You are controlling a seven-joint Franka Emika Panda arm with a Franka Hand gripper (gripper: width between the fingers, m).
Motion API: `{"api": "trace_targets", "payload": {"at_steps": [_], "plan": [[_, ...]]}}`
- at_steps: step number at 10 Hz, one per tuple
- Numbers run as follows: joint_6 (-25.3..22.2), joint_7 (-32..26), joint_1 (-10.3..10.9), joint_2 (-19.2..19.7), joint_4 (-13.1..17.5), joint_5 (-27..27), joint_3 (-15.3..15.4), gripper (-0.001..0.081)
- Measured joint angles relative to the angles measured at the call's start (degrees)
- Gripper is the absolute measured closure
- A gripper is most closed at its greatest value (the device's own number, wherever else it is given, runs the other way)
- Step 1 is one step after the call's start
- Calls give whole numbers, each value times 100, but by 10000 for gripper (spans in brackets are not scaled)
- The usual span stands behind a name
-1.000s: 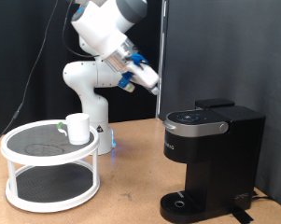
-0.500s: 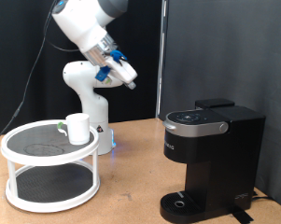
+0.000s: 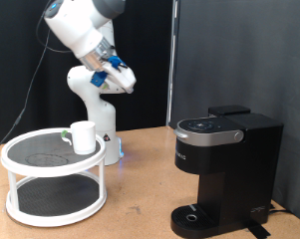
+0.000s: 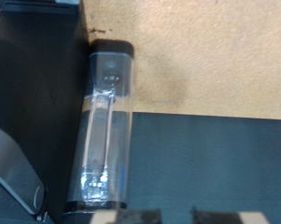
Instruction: Make a cup of coffee with the keurig machine
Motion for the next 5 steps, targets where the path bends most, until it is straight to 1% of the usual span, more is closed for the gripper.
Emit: {"api": "trace_targets", "payload": {"at_steps": [2,5], "plan": [[-60,-273,-198,-98,-20,-214,-257,806],[-600,-736,-457,-141,65,-766,-689,806]]}}
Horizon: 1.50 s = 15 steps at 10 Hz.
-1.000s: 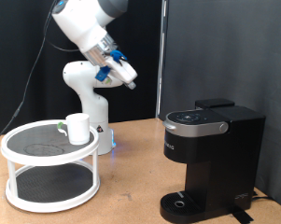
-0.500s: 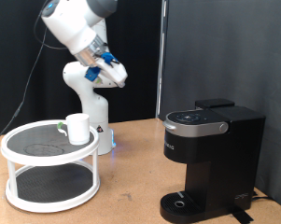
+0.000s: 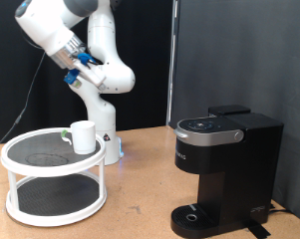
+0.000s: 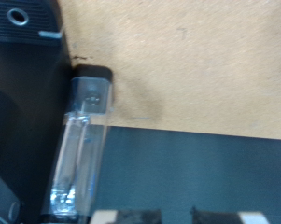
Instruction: Make a cup of coffee with the keurig machine
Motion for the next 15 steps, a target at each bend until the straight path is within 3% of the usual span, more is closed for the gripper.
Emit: {"api": "trace_targets", "payload": {"at_steps": [2,5,8,15], "plan": [[-123,-191,-147,-54,36,-102,-222,806],[-122,-249,-155,-48,19,-103,-282,806],[-196,-532,-276,-39,69,-419,-639,806],[-455,-815,-328,273,716,-303,-1431,806]]}}
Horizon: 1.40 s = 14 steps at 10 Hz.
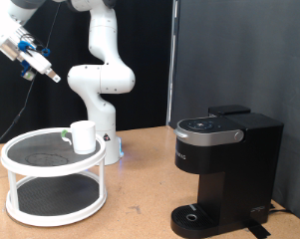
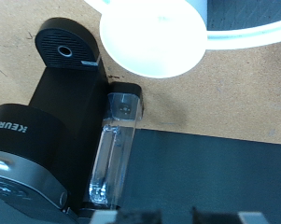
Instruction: Make a cup of coffee with the keurig machine
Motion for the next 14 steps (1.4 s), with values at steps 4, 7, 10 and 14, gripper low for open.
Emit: {"api": "trace_targets", "payload": {"at_steps": [4,7,10,14], "plan": [[385,10,9,293,-125,-24,78,806],[767,-22,19,517,-365,-25,129,765],[1067,-268,72,743,-627,-19,133,406],[1569,-442,137,914,-959,0,182,110]]}}
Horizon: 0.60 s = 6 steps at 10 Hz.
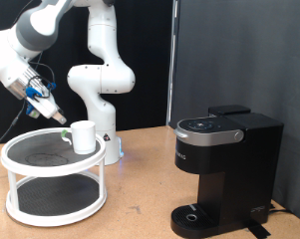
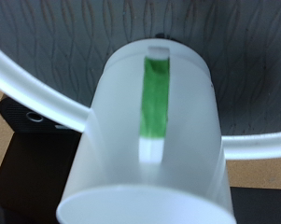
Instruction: Make a cup of coffee with the keurig machine
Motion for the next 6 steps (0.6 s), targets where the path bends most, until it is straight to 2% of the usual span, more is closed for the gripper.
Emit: {"api": "trace_targets", "payload": {"at_steps": [1,6], "plan": [[80,-20,3,32,-67,0,24,83],[384,-114,11,158,-260,0,38,72]]}}
